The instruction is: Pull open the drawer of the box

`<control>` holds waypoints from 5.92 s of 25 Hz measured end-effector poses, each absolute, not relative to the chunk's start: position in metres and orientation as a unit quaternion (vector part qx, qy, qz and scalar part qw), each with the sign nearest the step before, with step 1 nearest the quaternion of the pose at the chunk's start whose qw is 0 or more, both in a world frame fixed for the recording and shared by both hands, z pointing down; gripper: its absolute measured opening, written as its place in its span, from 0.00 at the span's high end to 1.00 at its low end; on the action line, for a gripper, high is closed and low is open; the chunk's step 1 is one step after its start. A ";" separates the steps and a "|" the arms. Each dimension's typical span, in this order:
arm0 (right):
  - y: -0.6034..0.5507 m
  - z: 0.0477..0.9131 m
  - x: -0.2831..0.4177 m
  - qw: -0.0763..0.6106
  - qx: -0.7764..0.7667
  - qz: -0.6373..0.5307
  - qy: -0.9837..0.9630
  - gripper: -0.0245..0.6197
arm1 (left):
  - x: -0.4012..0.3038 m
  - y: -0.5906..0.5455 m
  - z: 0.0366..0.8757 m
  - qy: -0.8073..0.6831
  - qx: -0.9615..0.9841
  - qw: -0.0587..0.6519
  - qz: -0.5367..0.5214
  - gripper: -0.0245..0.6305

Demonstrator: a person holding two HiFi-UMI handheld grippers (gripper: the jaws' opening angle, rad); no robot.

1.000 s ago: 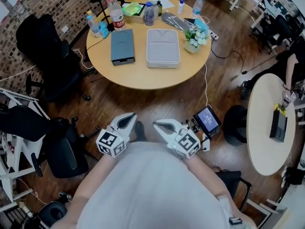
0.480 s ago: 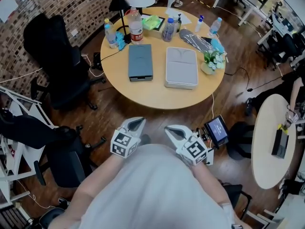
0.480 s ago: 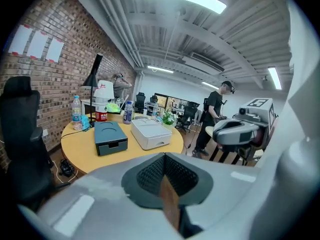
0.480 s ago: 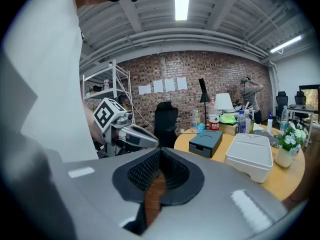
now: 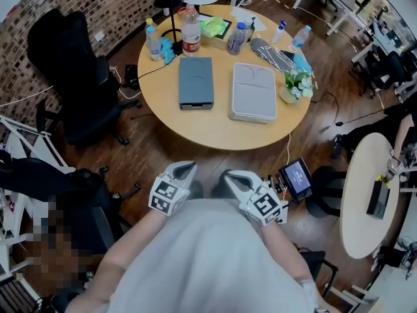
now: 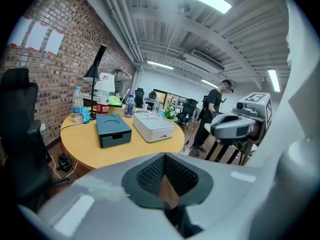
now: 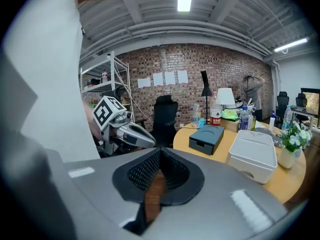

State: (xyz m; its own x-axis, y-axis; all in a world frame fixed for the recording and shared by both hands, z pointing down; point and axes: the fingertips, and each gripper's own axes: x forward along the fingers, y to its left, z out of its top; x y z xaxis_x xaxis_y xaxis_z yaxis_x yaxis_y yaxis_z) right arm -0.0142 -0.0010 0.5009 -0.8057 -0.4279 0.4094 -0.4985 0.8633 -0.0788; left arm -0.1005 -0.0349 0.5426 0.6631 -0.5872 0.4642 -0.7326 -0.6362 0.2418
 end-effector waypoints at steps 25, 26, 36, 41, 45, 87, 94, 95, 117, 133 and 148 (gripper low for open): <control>-0.132 0.524 0.001 0.229 0.171 0.081 -0.955 0.95 | -0.083 -0.159 0.629 -0.399 0.834 0.095 0.369 0.96; -0.138 0.525 0.001 0.238 0.167 0.073 -0.954 0.95 | -0.086 -0.166 0.633 -0.401 0.829 0.085 0.382 0.96; -0.169 0.520 -0.012 0.246 0.126 0.048 -0.960 0.95 | -0.114 -0.218 0.672 -0.397 0.752 -0.042 0.525 0.94; -0.178 0.516 -0.008 0.250 0.127 0.048 -0.959 0.95 | -0.118 -0.246 0.682 -0.394 0.731 -0.067 0.553 0.91; -0.188 0.516 0.006 0.245 0.141 0.057 -0.958 0.95 | -0.114 -0.261 0.686 -0.386 0.715 -0.091 0.575 0.87; -0.190 0.520 0.024 0.214 0.109 0.069 -0.968 0.95 | -0.113 -0.253 0.701 -0.295 0.662 -0.112 0.680 0.90; -0.183 0.526 0.015 0.207 0.077 0.069 -0.973 0.95 | -0.106 -0.220 0.699 -0.300 0.677 -0.075 0.668 0.90; -0.183 0.527 0.014 0.207 0.074 0.069 -0.973 0.95 | -0.105 -0.215 0.699 -0.301 0.680 -0.067 0.666 0.90; -0.170 0.519 -0.016 0.207 0.065 0.064 -0.974 0.95 | -0.090 -0.139 0.709 -0.198 0.731 0.029 0.653 0.92; -0.145 0.511 -0.022 0.182 0.128 0.069 -0.973 0.95 | -0.099 -0.128 0.693 -0.238 0.749 0.049 0.616 0.91; -0.098 0.501 -0.043 0.178 0.135 0.076 -0.972 0.95 | -0.107 -0.078 0.613 -0.368 0.805 0.121 0.448 0.95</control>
State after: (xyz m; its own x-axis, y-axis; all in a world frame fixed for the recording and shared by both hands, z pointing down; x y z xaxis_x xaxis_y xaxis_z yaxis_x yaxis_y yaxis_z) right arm -0.0435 -0.0982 0.5011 -0.9000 -0.2362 0.3664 -0.2904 0.9517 -0.0998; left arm -0.1071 -0.0777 0.6135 0.3270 -0.4842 0.8115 -0.7020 -0.6994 -0.1345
